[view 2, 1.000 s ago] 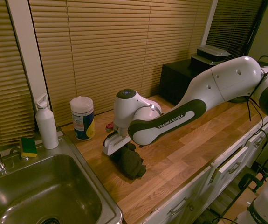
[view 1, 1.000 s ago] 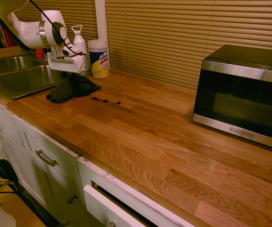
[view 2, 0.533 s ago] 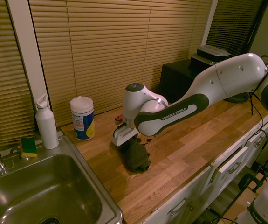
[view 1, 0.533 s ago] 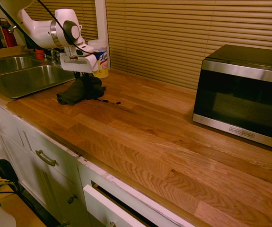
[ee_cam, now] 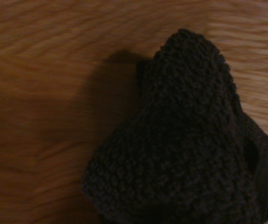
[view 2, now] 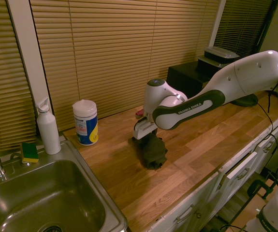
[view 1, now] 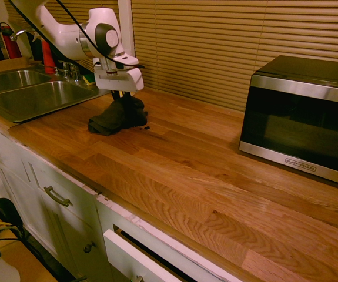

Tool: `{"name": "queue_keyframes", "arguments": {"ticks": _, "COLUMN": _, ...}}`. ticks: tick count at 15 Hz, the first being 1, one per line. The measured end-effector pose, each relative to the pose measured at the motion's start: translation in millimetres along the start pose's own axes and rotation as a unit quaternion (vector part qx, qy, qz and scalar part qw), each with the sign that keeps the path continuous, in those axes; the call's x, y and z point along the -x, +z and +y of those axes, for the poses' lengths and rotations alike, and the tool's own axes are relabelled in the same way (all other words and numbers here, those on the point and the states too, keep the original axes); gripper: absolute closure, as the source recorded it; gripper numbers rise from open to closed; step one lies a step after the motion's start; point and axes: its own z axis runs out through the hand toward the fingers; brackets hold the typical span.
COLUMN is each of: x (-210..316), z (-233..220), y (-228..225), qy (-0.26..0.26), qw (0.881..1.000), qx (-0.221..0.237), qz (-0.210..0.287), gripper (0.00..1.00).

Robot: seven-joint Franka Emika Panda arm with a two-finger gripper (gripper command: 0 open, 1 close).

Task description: Clear the spill

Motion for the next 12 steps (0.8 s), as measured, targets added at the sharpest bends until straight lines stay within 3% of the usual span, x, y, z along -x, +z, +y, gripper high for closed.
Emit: {"name": "queue_keyframes", "arguments": {"ticks": 12, "x": -140, "z": 123, "y": 21, "qy": 0.078, "qw": 0.997, "qx": -0.002, "qz": -0.006, "gripper": 1.0}}
